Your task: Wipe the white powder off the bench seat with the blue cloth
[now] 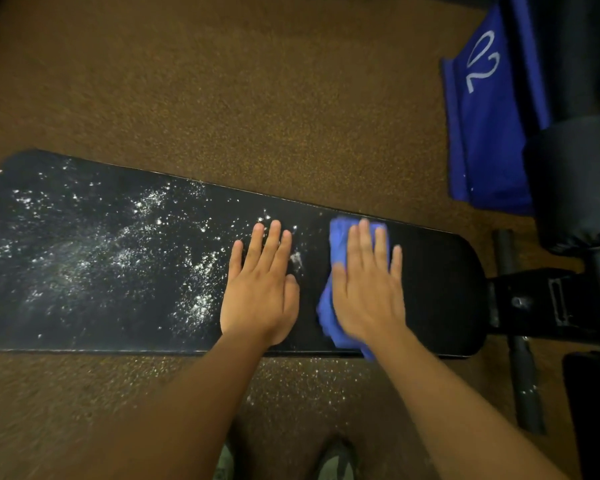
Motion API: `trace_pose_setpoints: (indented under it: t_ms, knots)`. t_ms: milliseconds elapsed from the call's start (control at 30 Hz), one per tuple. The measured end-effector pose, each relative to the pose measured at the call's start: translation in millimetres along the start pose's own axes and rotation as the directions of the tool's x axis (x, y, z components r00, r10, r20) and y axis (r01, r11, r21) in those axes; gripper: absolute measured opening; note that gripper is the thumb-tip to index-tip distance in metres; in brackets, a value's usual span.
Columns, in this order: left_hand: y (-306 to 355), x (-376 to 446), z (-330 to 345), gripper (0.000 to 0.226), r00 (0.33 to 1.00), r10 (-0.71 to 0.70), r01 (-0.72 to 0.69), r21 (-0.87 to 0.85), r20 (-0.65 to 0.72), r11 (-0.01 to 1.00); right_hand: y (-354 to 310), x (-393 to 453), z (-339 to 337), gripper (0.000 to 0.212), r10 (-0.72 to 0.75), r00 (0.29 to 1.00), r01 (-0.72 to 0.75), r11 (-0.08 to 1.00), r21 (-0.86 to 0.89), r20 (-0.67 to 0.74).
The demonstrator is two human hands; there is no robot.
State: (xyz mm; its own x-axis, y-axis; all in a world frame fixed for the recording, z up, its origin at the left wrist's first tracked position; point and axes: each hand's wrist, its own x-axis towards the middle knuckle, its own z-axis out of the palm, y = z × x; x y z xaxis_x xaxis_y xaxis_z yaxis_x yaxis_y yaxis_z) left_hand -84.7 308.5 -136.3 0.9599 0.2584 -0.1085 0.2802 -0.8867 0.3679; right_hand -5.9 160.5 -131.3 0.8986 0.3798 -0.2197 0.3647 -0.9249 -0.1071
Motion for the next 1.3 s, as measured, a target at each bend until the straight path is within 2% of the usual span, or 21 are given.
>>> trace_pose_setpoints:
  t_ms: [67,100,200,233,300,400,500,533,600,667,700,800,900,933,967,1033,1067,1133,1200,1300]
  knots:
    - [0.3,-0.1,0.3,0.067,1.000,0.000,-0.001,-0.029,-0.004,1.000,-33.0,35.2,-4.4,0.062,0.104,0.995,-0.104,0.991,0.086,0.002]
    - [-0.4,-0.1,0.2,0.068,1.000,0.015,-0.015,-0.044,-0.004,0.999,-45.6,37.9,-2.0,0.062,0.075,0.997,-0.075,0.993,0.088,-0.003]
    - [-6.3,-1.5,-1.5,0.072,0.999,0.044,-0.047,-0.118,-0.027,0.992,-42.6,-11.1,6.1,0.062,-0.210,0.977,0.208,0.977,0.034,0.035]
    - [-7.2,-1.1,-2.2,0.072,0.998,0.048,-0.052,-0.138,-0.034,0.989,-27.8,-33.9,7.6,0.061,-0.271,0.960,0.270,0.962,0.031,0.063]
    - [-7.4,-1.5,-3.0,0.071,0.998,0.041,-0.048,-0.148,-0.047,0.988,3.7,-57.9,7.5,0.061,-0.306,0.947,0.309,0.951,-0.012,0.094]
    - [-6.1,-1.4,-1.8,0.070,0.998,0.032,-0.038,-0.135,-0.045,0.990,5.1,-23.3,3.8,0.062,-0.164,0.986,0.165,0.985,-0.047,0.030]
    - [-4.8,-2.1,-0.4,0.068,0.997,0.033,-0.042,-0.142,-0.063,0.989,-33.6,33.0,-1.2,0.064,0.058,0.998,-0.057,0.996,0.062,-0.020]
    - [-4.4,-1.7,0.0,0.067,0.997,0.035,-0.045,-0.153,-0.071,0.987,-39.3,36.4,-0.3,0.064,0.058,0.998,-0.056,0.996,0.068,-0.035]
    - [-4.7,-0.4,0.5,0.065,0.996,0.022,-0.037,-0.170,-0.088,0.985,-35.6,7.4,7.9,0.063,-0.106,0.994,0.106,0.994,0.000,-0.035]
    - [-5.1,-0.1,1.4,0.064,0.996,0.008,-0.020,-0.147,-0.085,0.989,-16.1,-47.2,13.6,0.064,-0.259,0.965,0.262,0.964,-0.054,0.048]
    - [-4.8,-0.3,1.9,0.063,0.997,0.001,-0.010,-0.114,-0.078,0.993,-1.3,-64.1,13.2,0.064,-0.279,0.957,0.284,0.957,-0.064,0.076]
    - [-1.6,-0.3,3.3,0.064,0.998,-0.028,0.028,-0.013,-0.053,1.000,32.1,-42.4,6.1,0.063,-0.144,0.989,0.146,0.986,-0.081,0.031]
    - [0.4,1.3,4.0,0.066,0.998,-0.051,0.051,0.023,-0.033,0.998,10.1,20.1,-4.4,0.064,0.104,0.995,-0.104,0.994,0.027,-0.008]
    - [0.4,1.8,3.9,0.067,0.998,-0.050,0.051,0.034,-0.026,0.998,-3.3,29.6,-5.0,0.065,0.141,0.990,-0.140,0.988,0.060,-0.016]
    - [0.4,2.1,4.0,0.067,0.999,-0.049,0.050,0.042,-0.022,0.998,-14.1,29.8,-2.5,0.065,0.115,0.993,-0.113,0.991,0.065,-0.032]
    - [0.0,3.4,3.4,0.068,0.999,-0.048,0.049,0.040,-0.020,0.998,-22.9,1.9,5.9,0.064,-0.084,0.996,0.084,0.996,0.007,-0.026]
    - [0.0,4.0,2.6,0.067,0.999,-0.045,0.046,0.034,-0.014,0.998,-18.7,-18.5,8.1,0.064,-0.175,0.985,0.175,0.984,-0.021,-0.003]
    - [-2.7,2.9,0.2,0.066,1.000,-0.024,0.024,0.017,0.001,1.000,2.9,-47.6,9.2,0.064,-0.259,0.964,0.261,0.965,-0.032,0.051]
    - [-14.6,-2.3,-5.3,0.066,1.000,0.008,-0.009,0.010,0.006,1.000,22.2,-42.4,7.3,0.063,-0.210,0.976,0.212,0.976,-0.040,0.049]
    - [-49.9,-11.2,-20.8,0.076,1.000,-0.016,0.018,0.103,-0.019,0.995,6.2,2.5,0.4,0.064,0.040,0.999,-0.040,0.999,0.009,-0.002]
